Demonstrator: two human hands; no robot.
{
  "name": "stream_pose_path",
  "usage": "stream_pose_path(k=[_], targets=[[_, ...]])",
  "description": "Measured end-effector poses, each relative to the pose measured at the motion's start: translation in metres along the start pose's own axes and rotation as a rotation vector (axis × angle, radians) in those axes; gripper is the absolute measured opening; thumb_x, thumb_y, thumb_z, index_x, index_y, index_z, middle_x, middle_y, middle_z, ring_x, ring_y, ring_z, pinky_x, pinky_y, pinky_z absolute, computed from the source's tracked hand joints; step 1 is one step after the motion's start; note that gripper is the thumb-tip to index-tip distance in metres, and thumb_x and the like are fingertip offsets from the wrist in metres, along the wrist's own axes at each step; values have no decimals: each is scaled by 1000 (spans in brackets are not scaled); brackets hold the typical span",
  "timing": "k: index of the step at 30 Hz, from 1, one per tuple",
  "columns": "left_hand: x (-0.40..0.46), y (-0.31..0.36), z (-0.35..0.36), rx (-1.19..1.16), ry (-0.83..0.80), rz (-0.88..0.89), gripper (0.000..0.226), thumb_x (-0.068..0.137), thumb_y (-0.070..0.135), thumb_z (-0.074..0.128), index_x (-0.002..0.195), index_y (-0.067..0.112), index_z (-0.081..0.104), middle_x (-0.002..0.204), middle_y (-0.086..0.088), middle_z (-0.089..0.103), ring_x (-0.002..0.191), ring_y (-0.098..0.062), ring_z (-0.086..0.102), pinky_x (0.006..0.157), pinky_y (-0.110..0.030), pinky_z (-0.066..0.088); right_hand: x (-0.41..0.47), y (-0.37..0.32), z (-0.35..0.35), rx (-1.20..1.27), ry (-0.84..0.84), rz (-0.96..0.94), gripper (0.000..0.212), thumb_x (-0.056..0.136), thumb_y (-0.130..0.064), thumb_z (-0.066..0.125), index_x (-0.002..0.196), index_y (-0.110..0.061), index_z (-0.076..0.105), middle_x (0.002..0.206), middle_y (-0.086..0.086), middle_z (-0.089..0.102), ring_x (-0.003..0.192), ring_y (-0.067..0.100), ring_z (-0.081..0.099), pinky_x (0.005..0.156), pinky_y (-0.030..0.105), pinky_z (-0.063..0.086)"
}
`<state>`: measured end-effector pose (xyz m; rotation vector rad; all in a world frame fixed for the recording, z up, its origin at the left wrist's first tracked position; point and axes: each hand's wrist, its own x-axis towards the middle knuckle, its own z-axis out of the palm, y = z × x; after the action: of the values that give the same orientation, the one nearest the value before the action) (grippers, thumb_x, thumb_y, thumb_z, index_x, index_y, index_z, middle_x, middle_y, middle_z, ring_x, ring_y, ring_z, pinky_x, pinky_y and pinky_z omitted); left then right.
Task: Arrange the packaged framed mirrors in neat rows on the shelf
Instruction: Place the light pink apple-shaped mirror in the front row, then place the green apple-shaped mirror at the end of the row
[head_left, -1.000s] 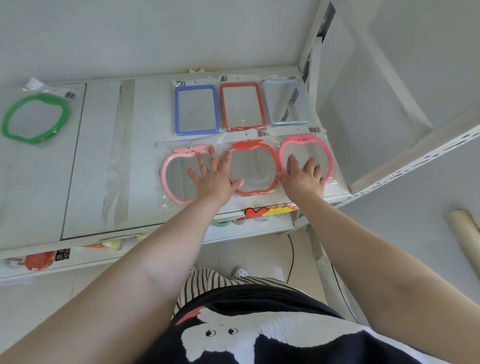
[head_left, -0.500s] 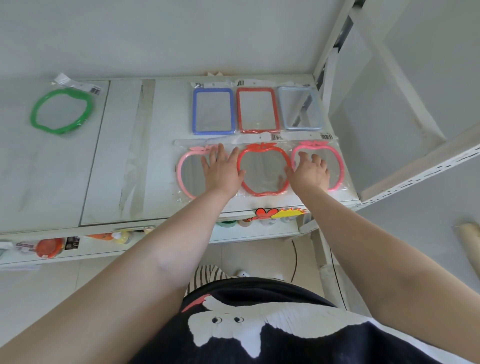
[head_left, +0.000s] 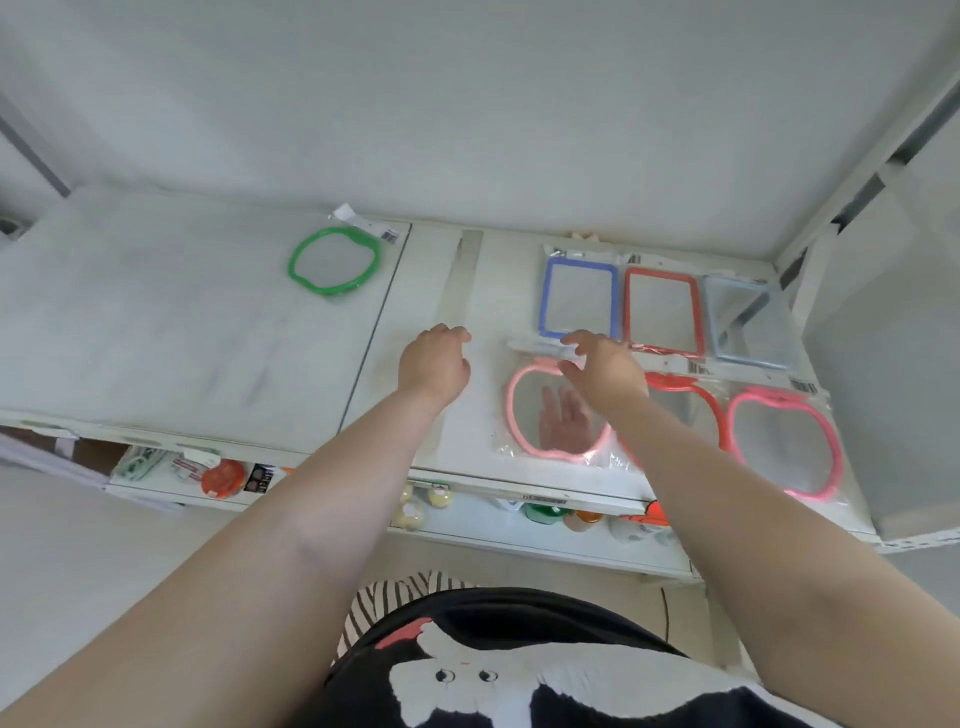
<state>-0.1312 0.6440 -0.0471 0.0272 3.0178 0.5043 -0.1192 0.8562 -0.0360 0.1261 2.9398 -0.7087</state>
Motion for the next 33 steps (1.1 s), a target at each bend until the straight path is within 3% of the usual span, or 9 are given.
stream_pose_path(k=[8, 12, 14, 18, 21, 25, 33], targets=[[31, -128, -54, -6, -13, 36, 44, 89, 18, 49, 133, 21, 51, 126, -6, 57, 117, -26, 55, 89, -33, 44, 18, -135, 60, 45, 7, 62, 34, 90, -33, 57, 123, -24, 59, 115, 3, 64, 111, 23, 59, 90, 33, 48], [40, -165, -72, -3, -45, 125, 43, 90, 19, 49, 133, 21, 51, 127, -5, 58, 118, -27, 54, 90, -34, 45, 8, -183, 79, 7, 3, 148, 35, 93, -34, 55, 127, -26, 57, 119, -1, 62, 115, 19, 57, 80, 26, 35], [41, -175, -77, -4, -60, 163, 43, 90, 20, 49, 134, 21, 50, 128, -5, 58, 119, -27, 54, 92, -35, 45, 0, -199, 83, 22, 20, 177, 35, 92, -34, 56, 126, -25, 57, 118, 0, 63, 115, 20, 57, 84, 27, 38], [33, -180, -76, -31, -87, 214, 43, 90, 19, 49, 133, 19, 51, 128, -6, 59, 118, -28, 55, 93, -36, 46, -24, -215, 80, -10, 19, 226, 37, 92, -35, 56, 127, -24, 57, 121, 0, 62, 117, 19, 56, 86, 25, 31], [22, -180, -71, -50, -96, 238, 42, 89, 19, 50, 131, 19, 53, 126, -6, 60, 116, -28, 56, 91, -35, 46, -37, -217, 77, -10, 12, 249, 37, 92, -34, 57, 126, -22, 58, 122, 3, 62, 116, 21, 56, 91, 28, 40], [-2, -186, -70, -45, -90, 226, 42, 89, 17, 50, 131, 19, 53, 126, -6, 60, 116, -28, 56, 92, -35, 45, -55, -212, 82, 6, -5, 274, 35, 90, -33, 58, 124, -21, 59, 121, 2, 62, 111, 22, 58, 85, 31, 48], [-68, -236, -74, -6, -97, 126, 43, 89, 18, 49, 132, 19, 52, 127, -4, 59, 116, -26, 56, 90, -33, 45, -84, -225, 126, 78, -60, 235, 33, 89, -34, 59, 120, -23, 61, 115, -1, 64, 103, 19, 60, 79, 27, 45]])
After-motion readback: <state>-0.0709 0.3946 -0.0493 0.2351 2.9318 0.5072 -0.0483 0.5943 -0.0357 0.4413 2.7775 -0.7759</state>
